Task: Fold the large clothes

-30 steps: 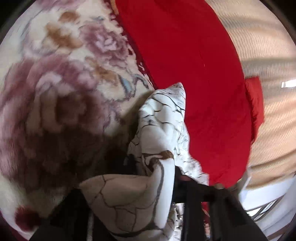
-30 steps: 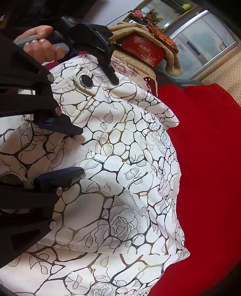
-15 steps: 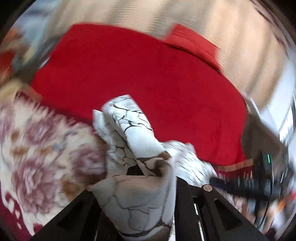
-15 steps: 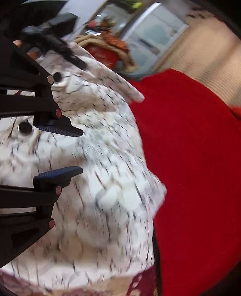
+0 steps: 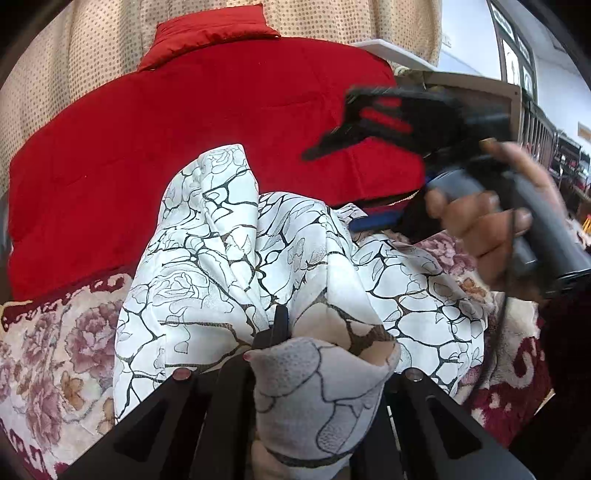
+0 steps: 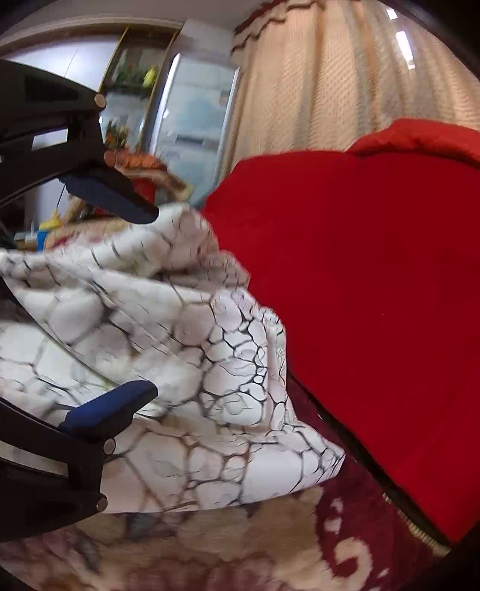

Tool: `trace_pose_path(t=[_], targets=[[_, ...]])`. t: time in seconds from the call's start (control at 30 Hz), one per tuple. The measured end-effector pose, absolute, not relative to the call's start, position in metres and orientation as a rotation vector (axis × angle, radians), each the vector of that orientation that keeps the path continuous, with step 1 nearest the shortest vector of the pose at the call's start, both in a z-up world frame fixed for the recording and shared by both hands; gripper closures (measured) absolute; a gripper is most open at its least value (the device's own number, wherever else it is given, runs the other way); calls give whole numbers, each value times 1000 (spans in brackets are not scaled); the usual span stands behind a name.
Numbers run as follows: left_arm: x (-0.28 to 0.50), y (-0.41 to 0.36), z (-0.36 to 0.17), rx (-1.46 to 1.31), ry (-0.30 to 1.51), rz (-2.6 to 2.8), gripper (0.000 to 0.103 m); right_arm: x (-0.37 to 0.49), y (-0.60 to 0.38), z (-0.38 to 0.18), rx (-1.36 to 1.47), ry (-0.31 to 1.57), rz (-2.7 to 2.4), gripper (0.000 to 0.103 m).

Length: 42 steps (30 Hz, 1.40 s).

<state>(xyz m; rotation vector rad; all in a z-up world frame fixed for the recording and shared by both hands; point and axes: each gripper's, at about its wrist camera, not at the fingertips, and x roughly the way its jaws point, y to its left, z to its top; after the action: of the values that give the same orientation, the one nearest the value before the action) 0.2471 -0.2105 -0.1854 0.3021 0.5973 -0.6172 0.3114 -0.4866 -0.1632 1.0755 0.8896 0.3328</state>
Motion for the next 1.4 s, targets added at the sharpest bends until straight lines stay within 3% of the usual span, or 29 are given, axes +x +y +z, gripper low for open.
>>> trace_pose_path(t=[0.37,0.57,0.67,0.7,0.73,0.77,0.83,1.03,1.13,1.3,1.4], targets=[[240,-200,-186,283,594,-674,94,357,-391,-125,801,920,488,7],[245,-194,-189,296,598,-694,94,369,-368,-143,690,965,392,8],[247,-178,-185,272,623,-760,87,372,-360,-155,615,991,346,38],[247,-171,-182,258,631,-804,83,369,-357,-153,574,982,347,54],[247,-162,-177,248,640,-849,73,367,-355,-150,561,972,360,67],[247,-153,-173,235,649,-896,68,365,-354,-148,559,957,364,68],[247,-125,-163,177,661,-1000,47,361,-349,-144,541,933,350,73],[291,-45,-167,-76,667,-960,39,350,-339,-129,500,855,354,82],[328,-23,-184,-224,755,-927,39,348,-329,-121,451,825,343,83],[338,8,-175,-385,688,-925,39,347,-324,-125,432,826,301,83],[349,6,-190,-402,752,-871,39,347,-334,-130,474,837,306,83]])
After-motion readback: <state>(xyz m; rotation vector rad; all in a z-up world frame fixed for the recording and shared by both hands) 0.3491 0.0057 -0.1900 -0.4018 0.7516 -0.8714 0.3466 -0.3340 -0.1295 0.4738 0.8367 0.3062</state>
